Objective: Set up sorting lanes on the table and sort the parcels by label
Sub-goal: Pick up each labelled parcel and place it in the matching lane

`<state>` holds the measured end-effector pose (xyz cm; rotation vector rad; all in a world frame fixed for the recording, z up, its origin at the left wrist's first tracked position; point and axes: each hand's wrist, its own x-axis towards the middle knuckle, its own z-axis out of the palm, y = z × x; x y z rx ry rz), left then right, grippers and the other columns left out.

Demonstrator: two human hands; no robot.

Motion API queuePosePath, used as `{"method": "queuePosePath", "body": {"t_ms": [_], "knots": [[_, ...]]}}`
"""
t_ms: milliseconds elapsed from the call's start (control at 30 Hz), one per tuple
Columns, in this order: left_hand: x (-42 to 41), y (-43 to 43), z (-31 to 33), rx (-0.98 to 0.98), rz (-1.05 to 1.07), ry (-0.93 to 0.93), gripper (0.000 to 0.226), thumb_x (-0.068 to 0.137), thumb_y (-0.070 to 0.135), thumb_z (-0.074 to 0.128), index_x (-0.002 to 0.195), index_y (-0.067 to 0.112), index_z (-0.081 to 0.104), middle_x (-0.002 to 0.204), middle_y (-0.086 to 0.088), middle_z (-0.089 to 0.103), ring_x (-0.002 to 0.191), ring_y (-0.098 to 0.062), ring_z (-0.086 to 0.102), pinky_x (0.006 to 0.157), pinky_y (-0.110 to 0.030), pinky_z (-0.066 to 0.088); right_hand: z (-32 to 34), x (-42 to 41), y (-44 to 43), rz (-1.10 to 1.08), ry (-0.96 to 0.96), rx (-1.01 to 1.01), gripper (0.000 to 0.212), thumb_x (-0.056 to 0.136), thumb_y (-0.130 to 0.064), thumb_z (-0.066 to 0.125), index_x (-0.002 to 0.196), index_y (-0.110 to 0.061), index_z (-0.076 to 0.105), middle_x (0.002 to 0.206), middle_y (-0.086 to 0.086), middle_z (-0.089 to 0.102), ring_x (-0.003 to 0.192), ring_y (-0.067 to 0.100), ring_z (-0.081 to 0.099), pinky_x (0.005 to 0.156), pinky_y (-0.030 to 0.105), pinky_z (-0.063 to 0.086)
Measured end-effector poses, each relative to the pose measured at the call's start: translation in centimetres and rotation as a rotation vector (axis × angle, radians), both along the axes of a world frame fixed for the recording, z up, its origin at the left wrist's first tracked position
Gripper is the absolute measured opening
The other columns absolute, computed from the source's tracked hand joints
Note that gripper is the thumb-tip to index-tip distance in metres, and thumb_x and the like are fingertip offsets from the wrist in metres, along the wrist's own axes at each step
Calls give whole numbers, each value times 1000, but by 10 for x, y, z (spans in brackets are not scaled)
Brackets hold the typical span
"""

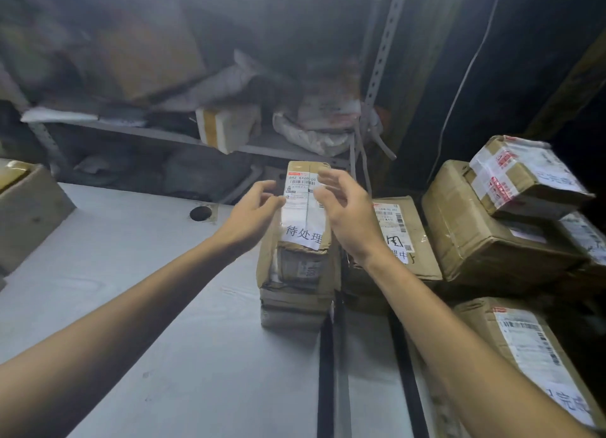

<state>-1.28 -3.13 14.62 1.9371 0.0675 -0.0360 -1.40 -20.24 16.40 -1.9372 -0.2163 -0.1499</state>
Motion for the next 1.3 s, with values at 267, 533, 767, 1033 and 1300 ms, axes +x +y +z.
{"method": "queuePosePath", "body": {"t_ms": [267,533,767,1033,1300], "knots": [[-98,72,47,174,200,-191,22,101,18,47,119,24,59,113,4,63,102,-7,62,89,-27,51,34,-38,83,477,-7,-161,29,101,-27,56,127,-16,65,126,0,67,108,11,61,79,7,43],[-218,188,59,330,509,-106,26,102,26,47,123,19,60,116,0,65,101,-13,63,90,-37,55,42,-101,225,824,5,-142,27,102,-27,55,122,-12,67,118,4,67,101,15,60,70,14,44],[-274,291,46,312,638,-81,18,99,21,52,109,27,66,108,4,69,105,-15,63,96,-44,52,27,-131,331,959,46,-189,24,101,-30,57,118,-17,67,110,-6,64,103,13,62,70,10,45],[-276,409,20,278,739,-28,20,97,17,56,114,23,65,111,5,64,109,-11,58,96,-32,48,1,-114,444,919,138,-253,28,100,-37,57,121,-19,65,111,-6,65,91,-1,59,71,12,47],[-237,505,-17,276,903,66,26,94,23,61,119,26,55,121,3,47,111,-17,51,96,-33,45,-40,-64,556,811,233,-246,32,98,-40,59,123,-20,59,115,-5,64,106,13,63,82,25,53]]}}
